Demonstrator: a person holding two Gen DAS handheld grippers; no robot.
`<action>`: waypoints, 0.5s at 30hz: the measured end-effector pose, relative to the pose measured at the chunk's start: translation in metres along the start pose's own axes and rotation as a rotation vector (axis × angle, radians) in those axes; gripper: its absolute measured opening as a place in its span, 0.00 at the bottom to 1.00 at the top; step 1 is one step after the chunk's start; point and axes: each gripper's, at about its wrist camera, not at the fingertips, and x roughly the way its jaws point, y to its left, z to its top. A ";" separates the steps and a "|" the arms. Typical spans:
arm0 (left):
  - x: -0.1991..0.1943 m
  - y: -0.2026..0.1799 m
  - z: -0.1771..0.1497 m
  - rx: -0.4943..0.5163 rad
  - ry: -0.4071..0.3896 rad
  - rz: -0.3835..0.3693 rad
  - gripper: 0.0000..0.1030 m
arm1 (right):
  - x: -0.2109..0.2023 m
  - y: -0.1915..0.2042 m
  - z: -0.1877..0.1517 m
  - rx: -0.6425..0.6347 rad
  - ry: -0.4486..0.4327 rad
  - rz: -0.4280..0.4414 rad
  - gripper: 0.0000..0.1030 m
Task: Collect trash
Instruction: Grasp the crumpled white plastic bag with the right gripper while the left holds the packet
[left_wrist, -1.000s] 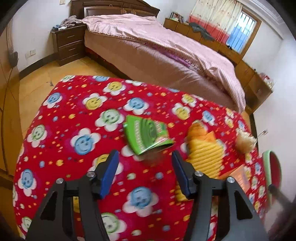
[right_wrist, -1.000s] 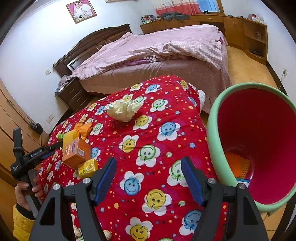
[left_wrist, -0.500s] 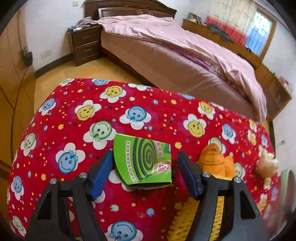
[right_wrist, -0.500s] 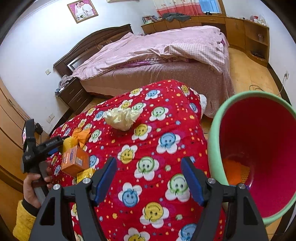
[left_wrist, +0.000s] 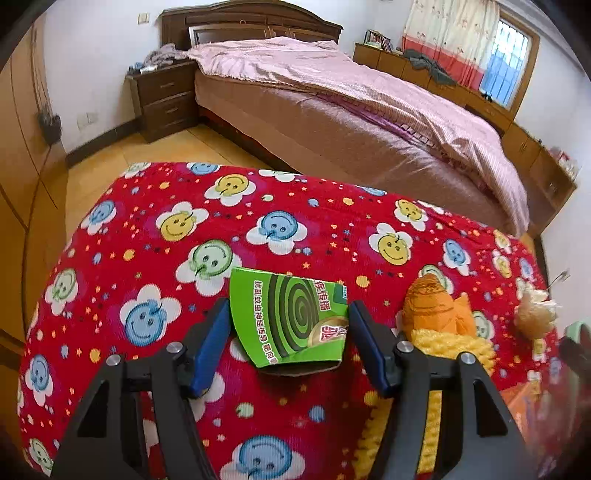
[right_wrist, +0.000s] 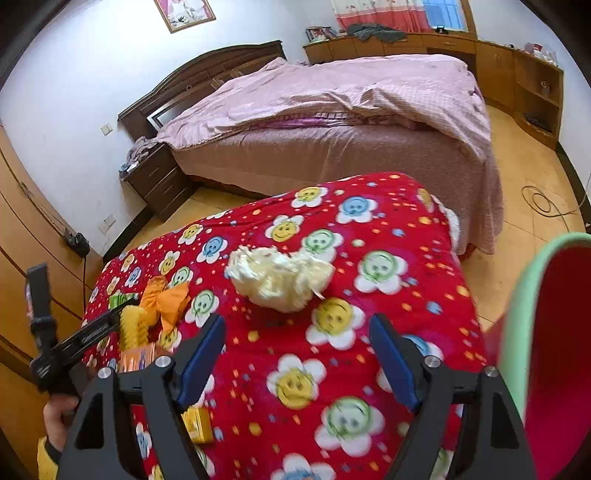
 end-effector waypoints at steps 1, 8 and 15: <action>-0.003 0.003 -0.001 -0.014 0.005 -0.012 0.63 | 0.005 0.003 0.003 -0.007 0.003 0.002 0.79; -0.033 0.013 -0.012 -0.002 -0.018 -0.030 0.63 | 0.036 0.014 0.014 -0.022 0.015 -0.038 0.75; -0.054 0.015 -0.026 0.003 -0.024 -0.057 0.63 | 0.041 0.010 0.009 -0.018 0.040 -0.072 0.29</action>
